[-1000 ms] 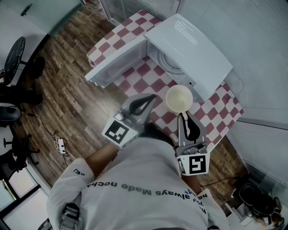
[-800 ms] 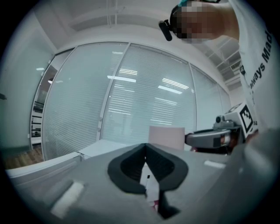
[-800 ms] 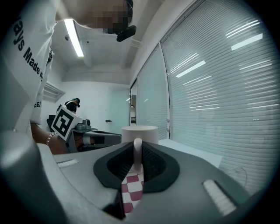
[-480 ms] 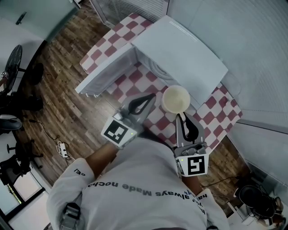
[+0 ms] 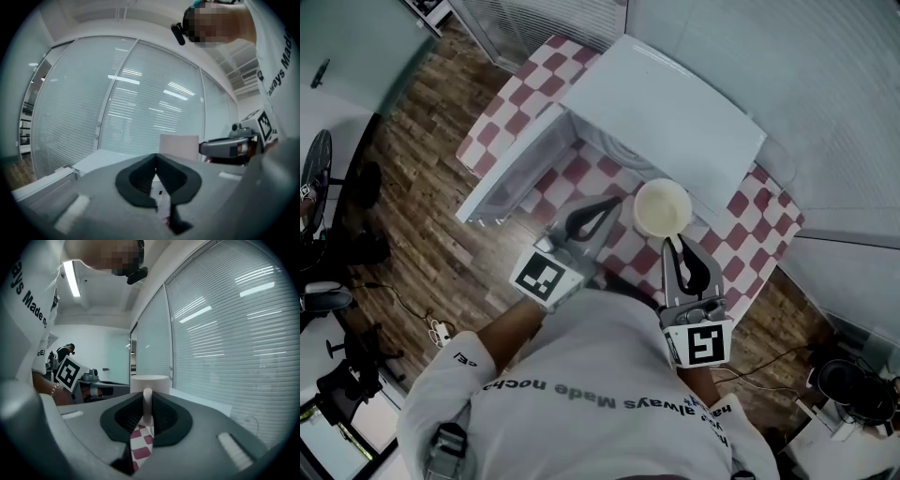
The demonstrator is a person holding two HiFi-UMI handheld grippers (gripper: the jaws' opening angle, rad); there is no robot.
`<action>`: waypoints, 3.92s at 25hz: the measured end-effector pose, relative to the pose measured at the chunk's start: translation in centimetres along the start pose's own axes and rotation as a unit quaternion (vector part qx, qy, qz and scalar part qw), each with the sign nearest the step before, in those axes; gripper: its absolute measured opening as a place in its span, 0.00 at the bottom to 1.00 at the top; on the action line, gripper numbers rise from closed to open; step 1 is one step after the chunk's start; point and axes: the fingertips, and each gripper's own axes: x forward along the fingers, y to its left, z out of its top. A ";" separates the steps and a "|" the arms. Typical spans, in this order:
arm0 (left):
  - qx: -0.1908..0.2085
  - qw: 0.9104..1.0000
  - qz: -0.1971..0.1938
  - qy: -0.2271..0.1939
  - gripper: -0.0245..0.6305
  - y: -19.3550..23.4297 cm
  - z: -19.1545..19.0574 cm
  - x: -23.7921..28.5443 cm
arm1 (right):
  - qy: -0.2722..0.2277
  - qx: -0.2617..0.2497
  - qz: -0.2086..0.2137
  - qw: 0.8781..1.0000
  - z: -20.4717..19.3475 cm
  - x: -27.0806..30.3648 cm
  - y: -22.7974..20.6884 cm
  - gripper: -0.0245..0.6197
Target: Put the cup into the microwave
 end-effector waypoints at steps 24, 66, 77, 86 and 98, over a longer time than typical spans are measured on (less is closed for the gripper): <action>-0.013 0.996 -0.085 -0.006 0.04 8.2 1.2 -5.0 | 0.010 0.009 -0.103 0.995 0.0 7.2 6.5 0.10; -0.029 0.997 -0.064 0.031 0.04 11.6 -16.7 2.1 | 0.054 0.032 -0.114 0.992 -19.7 13.7 1.3 0.10; -0.021 0.998 -0.053 0.037 0.04 13.6 -19.7 5.1 | 0.046 0.047 -0.139 0.988 -22.0 16.5 -1.5 0.10; -0.014 0.998 -0.049 0.046 0.04 14.8 -22.1 7.8 | 0.052 0.053 -0.148 0.986 -23.9 19.0 -3.7 0.10; 0.005 0.998 -0.043 0.056 0.04 17.0 -24.4 10.9 | 0.038 0.046 -0.187 0.981 -25.0 22.6 -7.4 0.10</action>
